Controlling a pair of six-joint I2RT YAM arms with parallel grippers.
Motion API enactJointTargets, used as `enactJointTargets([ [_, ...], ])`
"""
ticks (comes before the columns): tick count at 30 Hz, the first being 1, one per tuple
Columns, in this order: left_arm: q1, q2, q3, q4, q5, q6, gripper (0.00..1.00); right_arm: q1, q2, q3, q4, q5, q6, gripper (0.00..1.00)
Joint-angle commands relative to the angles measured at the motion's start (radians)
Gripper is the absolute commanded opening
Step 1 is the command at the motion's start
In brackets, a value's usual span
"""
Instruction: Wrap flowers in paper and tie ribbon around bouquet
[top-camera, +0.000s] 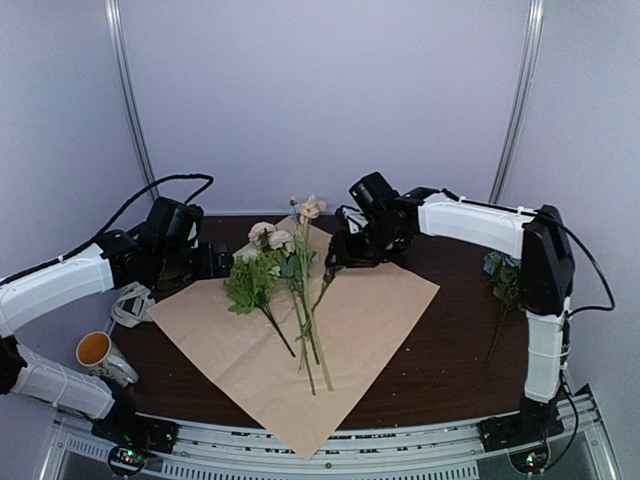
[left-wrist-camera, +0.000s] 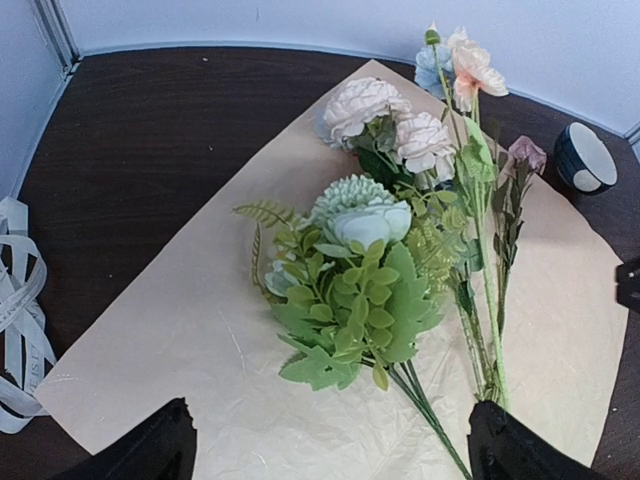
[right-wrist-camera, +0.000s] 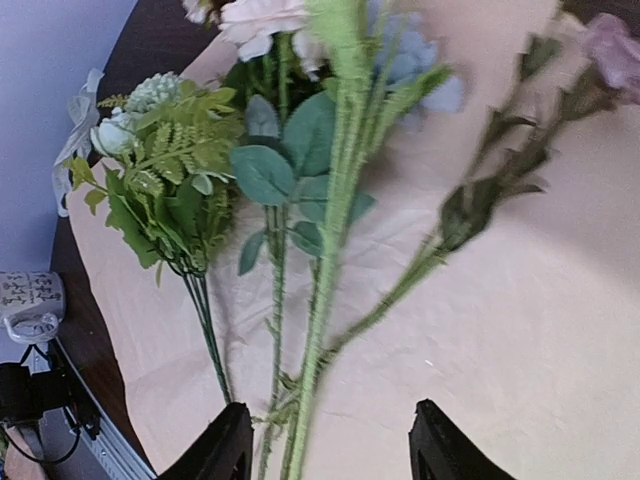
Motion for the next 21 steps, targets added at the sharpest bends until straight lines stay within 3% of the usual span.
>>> enactJointTargets([
  [1, 0.006, 0.0, 0.001, 0.028, -0.012, 0.039, 0.98, -0.137, -0.322, -0.238, -0.118, 0.252, -0.082, 0.56],
  [5, 0.008, -0.004, -0.017, 0.047, -0.011, 0.053, 0.98, -0.383, -0.576, -0.604, -0.082, 0.391, -0.067, 0.64],
  [8, 0.01, -0.009, -0.029, 0.059, -0.009, 0.072, 0.98, -0.56, -0.719, -0.793, -0.041, 0.457, -0.06, 0.8],
  [11, 0.014, -0.002, -0.027, 0.069, -0.005, 0.095, 0.98, -0.687, -0.791, -0.922, 0.027, 0.441, -0.047, 0.83],
  [18, 0.018, 0.006, -0.028, 0.08, 0.001, 0.124, 0.98, -0.823, -0.614, -0.951, 0.047, 0.284, -0.074, 0.83],
  [21, 0.021, -0.002, -0.04, 0.079, -0.011, 0.129, 0.98, -0.846, -0.507, -0.928, 0.049, 0.263, -0.085, 0.76],
])
